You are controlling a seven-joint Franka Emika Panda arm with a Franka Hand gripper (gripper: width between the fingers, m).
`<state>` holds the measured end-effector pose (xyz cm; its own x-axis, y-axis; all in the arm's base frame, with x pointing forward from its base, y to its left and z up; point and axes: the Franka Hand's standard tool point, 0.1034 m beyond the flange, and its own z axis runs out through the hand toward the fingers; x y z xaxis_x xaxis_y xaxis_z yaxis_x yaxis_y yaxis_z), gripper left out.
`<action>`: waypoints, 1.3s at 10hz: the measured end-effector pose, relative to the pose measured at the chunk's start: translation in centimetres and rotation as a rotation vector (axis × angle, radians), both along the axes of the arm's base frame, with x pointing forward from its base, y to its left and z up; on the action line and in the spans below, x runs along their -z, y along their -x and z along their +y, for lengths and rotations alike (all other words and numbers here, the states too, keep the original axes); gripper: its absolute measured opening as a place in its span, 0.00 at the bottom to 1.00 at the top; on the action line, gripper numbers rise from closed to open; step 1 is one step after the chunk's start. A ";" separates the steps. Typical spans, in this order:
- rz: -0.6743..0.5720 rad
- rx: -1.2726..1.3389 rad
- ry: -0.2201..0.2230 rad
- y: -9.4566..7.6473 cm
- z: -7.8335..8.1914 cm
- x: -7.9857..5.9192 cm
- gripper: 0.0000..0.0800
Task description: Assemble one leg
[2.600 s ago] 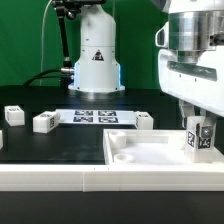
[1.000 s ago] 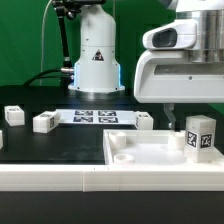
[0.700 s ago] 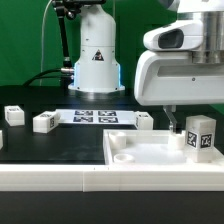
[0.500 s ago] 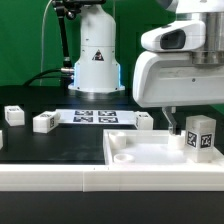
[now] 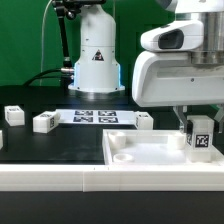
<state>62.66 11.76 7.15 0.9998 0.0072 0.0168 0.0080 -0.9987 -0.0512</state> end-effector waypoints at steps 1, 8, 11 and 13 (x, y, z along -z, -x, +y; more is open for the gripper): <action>0.002 0.035 0.000 0.0 0.0 0.0 0.36; 0.024 0.634 0.031 0.2 -1.9 0.0 0.38; 0.018 0.681 0.049 0.2 -2.2 0.0 0.39; 0.018 0.681 0.049 0.2 -2.2 0.0 0.68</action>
Offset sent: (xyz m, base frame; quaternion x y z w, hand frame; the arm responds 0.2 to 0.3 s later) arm -0.0008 -0.0102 0.0062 -0.0087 0.0215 0.2594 0.9655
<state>62.46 9.52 7.12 0.7821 -0.6230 0.0160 -0.6231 -0.7822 -0.0002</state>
